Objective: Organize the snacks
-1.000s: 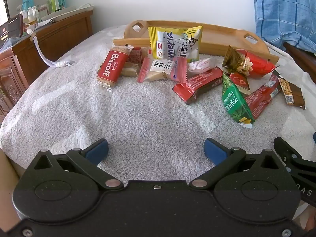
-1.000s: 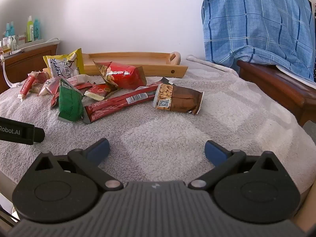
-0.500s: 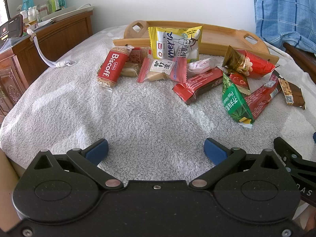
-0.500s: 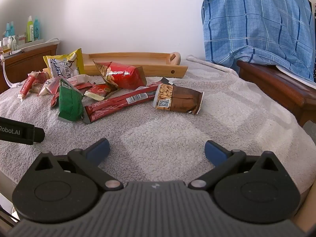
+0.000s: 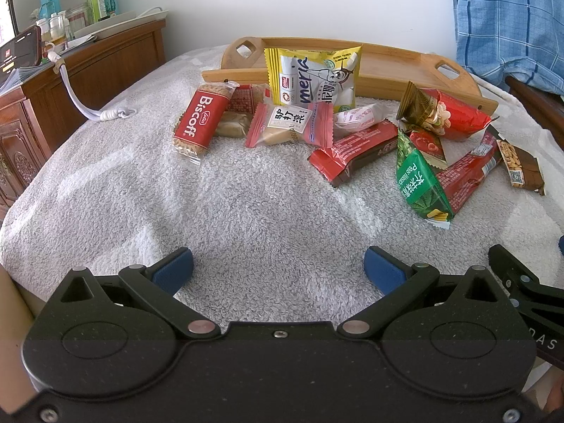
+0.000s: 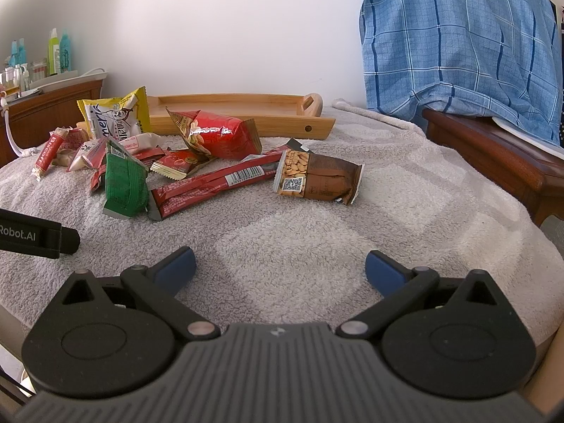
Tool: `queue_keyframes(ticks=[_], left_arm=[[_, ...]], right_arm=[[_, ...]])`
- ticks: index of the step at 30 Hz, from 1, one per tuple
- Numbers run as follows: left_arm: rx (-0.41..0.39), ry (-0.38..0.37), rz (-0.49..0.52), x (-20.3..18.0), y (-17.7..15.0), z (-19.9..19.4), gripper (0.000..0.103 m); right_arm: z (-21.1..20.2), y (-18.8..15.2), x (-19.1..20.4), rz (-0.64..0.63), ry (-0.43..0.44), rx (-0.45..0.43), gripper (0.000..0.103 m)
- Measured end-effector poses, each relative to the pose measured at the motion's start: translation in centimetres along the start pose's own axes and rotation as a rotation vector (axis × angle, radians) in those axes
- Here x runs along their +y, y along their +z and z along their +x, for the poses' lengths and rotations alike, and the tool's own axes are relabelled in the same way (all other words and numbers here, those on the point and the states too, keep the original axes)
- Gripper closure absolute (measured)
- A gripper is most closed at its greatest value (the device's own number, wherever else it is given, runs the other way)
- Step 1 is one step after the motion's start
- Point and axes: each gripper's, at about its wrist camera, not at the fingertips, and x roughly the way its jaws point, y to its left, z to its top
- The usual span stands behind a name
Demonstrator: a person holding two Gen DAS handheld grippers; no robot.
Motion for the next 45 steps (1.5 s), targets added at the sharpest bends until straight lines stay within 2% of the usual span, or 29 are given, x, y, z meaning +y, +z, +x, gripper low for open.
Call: queue_keyframes(ticks=[39,45], left_arm=[[0.001,-0.002,0.001,0.02,0.03,-0.02,0.0],[-0.002,0.03,0.037,-0.7,0.36,-0.58,0.0]], right_arm=[[0.03,-0.04,0.08,-0.002,-0.003,-0.003,0.0],[0.11,-0.06,0.17,-0.006,-0.017,-0.006,0.0]])
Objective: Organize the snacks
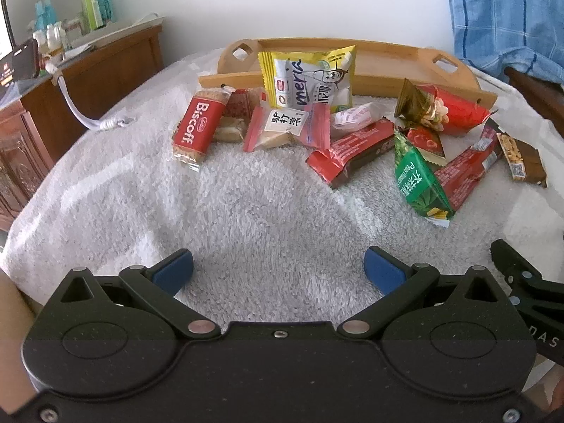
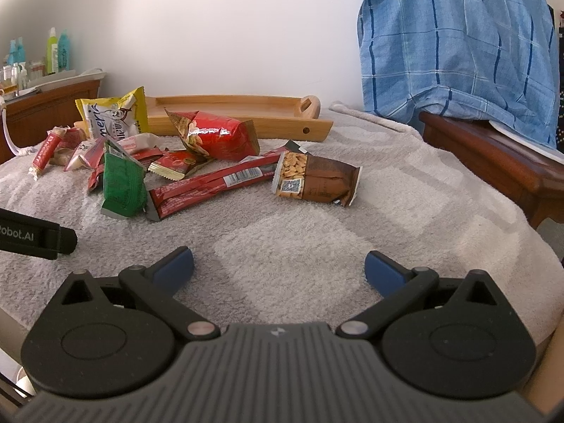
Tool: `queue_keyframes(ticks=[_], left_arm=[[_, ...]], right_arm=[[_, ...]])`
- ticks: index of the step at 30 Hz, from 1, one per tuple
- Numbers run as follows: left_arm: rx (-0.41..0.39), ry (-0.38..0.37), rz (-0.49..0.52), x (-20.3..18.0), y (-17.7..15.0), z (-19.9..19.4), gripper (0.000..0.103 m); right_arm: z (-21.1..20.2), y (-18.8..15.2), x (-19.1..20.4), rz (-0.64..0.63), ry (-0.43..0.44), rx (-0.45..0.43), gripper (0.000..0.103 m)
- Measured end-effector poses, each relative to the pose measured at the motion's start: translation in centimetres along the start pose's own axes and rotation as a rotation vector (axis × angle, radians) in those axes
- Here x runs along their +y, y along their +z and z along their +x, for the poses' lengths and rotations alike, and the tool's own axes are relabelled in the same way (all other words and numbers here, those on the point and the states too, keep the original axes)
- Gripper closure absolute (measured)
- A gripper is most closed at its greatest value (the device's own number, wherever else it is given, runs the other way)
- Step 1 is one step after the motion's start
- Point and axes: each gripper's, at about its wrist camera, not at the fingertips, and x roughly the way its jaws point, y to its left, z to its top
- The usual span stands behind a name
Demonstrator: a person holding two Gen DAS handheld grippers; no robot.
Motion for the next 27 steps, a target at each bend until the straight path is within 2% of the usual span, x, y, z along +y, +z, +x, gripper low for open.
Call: queue_keyframes(ticks=[5,10,19,27], left_arm=[[-0.023,0.0,0.01,-0.1,-0.2,0.0,0.0],[0.013,-0.035,-0.017,0.7,0.3,0.5,0.0],[0.014,-0.048,-0.007,0.8,0.4,0.8,0.0],[0.001,-0.045,-0.027,0.8,1.0,0.4,0.0]], right_arm=[[0.0,0.1,0.0,-0.001,-0.005,0.002,0.0],[-0.1,0.3,-0.1,0.0,-0.003,0.01,0.0],[-0.1,0.3,-0.1,-0.017,-0.002,0.009,0.0],[0.0,1.5,-0.7,-0.033,0.05,0.022,0.0]])
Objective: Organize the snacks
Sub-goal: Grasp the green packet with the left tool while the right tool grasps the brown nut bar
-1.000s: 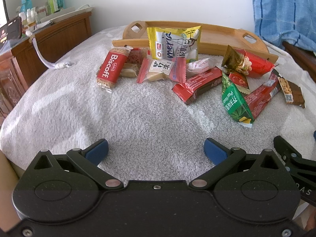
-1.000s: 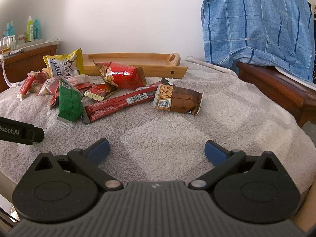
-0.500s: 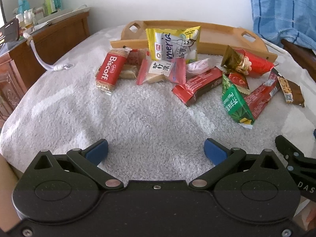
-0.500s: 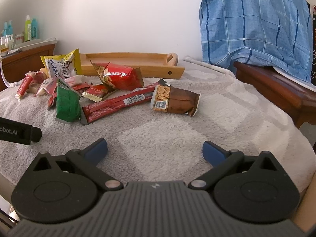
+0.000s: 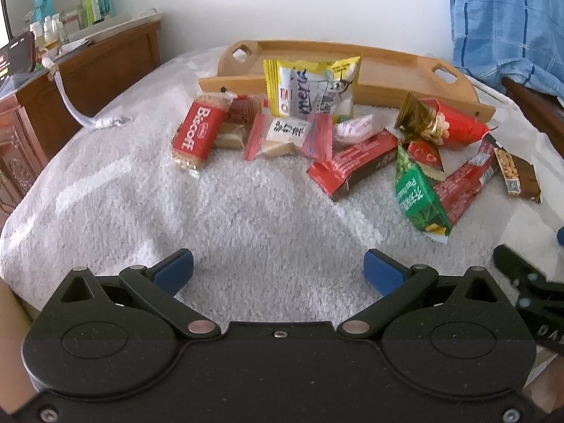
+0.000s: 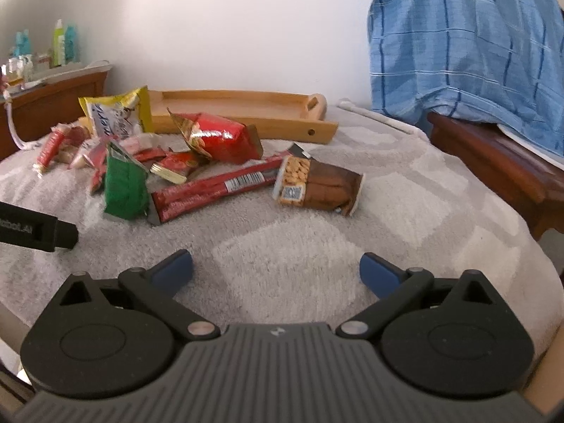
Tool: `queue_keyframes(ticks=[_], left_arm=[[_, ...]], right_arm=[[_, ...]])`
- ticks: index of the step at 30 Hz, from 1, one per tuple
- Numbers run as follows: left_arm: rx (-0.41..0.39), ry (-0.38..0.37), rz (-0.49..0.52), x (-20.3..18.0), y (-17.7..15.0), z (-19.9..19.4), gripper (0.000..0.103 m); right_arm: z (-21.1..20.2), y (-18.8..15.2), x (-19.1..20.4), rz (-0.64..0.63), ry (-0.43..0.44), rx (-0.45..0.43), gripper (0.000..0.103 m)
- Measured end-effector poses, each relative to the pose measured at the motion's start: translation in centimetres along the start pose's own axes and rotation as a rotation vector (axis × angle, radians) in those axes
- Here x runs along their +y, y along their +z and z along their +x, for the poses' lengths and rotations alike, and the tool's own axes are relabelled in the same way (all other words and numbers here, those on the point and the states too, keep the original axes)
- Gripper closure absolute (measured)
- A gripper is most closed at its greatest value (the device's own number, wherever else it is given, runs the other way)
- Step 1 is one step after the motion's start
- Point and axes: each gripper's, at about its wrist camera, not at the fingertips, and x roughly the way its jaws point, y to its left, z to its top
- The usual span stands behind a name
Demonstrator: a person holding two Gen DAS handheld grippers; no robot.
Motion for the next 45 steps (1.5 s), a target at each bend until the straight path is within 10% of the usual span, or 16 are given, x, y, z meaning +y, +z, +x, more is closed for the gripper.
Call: queue_keyframes(ticks=[13,19,32,45], left_arm=[[-0.126,-0.15,0.061,-2.7,2.9,-2.6,0.026],[-0.101,-0.226,0.003,-3.7,3.7,-3.0,0.053],[0.0,-0.197,-0.047,-5.8,3.1,0.7,0.062],[-0.058,-0.212,-0.054,-6.2,3.6,-0.3,0.082]], right_arm=[[1.1,3.3,-3.4,-0.04,0.01,-0.095,0.0],[2.5,4.1,-5.2,0.02,0.038,-0.097,0.003],[4.7,4.6,-5.1,0.111,0.018,-0.03,0.018],[3.9,4.6,-5.0,0.157,-0.044,-0.073,0.058]])
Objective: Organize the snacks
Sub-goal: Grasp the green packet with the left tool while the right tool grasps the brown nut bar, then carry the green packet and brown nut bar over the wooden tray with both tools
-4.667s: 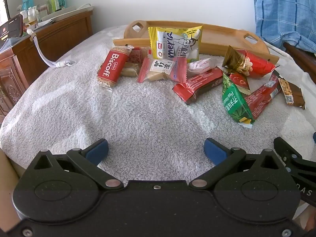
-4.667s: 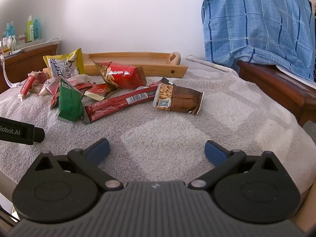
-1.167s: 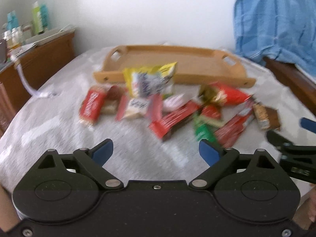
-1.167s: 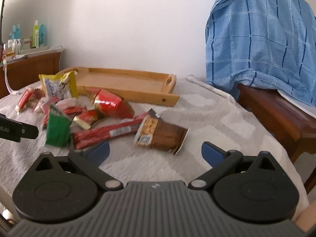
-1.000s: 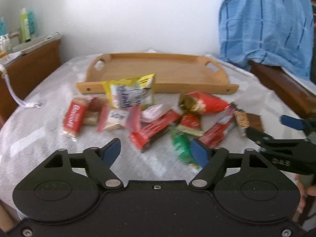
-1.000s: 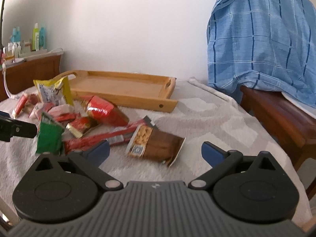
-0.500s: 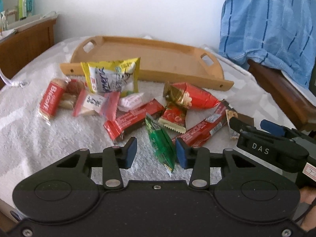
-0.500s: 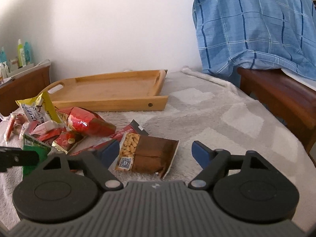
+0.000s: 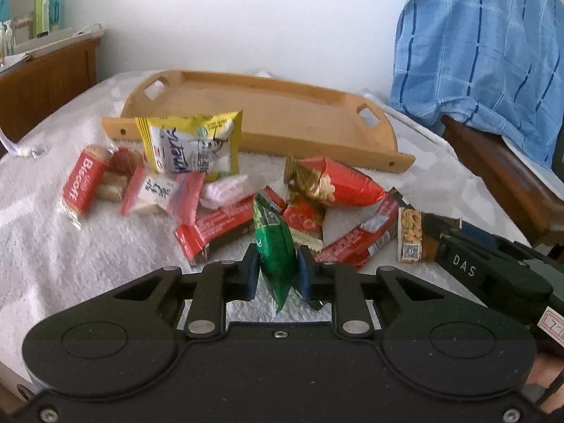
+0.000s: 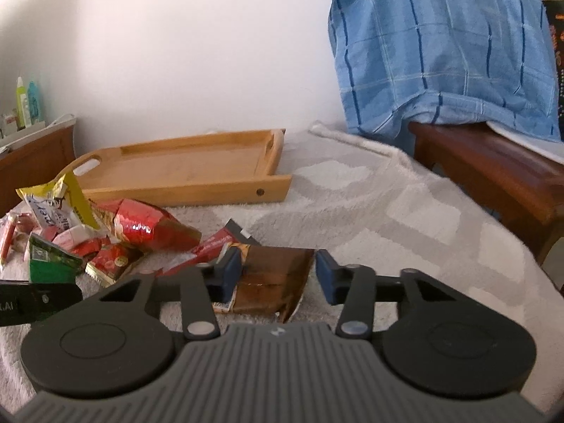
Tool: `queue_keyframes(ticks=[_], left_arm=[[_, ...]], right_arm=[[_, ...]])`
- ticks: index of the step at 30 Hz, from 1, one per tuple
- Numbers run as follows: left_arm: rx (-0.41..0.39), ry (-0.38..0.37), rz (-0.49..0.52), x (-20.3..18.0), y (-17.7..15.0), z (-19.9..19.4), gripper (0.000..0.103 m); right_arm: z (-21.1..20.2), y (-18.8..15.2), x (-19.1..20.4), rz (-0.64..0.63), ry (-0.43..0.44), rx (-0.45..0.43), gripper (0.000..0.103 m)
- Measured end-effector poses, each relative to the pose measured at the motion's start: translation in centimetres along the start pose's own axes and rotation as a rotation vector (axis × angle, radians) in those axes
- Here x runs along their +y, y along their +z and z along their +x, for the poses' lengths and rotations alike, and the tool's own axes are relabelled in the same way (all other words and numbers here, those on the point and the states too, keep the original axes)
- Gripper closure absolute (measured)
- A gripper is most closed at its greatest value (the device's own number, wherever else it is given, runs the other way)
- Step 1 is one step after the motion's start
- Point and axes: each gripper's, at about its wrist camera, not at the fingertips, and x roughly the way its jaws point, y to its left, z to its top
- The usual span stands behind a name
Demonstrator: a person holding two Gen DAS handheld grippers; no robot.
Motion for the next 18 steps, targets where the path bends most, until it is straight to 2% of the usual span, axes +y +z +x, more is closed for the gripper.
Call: queue_keyframes(ticks=[2,5,7,10,18], left_arm=[[-0.005,0.006,0.001,0.1,0.2,-0.2,0.082],[-0.02,0.018,0.003,0.2,0.4,-0.5,0.082],[-0.019,0.022,0.004,0.3,0.4,-0.5,0.082],[-0.017,0.027,0.003,0.5,0.4,-0.5,0.082],[-0.007,0.039,0.022,0.3,0.5,-0.2,0.082]], right_arm=[[0.1,0.0,-0.1,0.006,-0.001,0.01,0.058],[0.2,-0.1,-0.1,0.011,-0.016,0.02,0.053],[0.2,-0.1,0.3,-0.008,-0.018,0.016,0.037],[0.1,-0.4,1.3,-0.064,-0.004,0.008,0.031],[0.8,-1.4,3.9,-0.204,-0.044,0.012,0.021]])
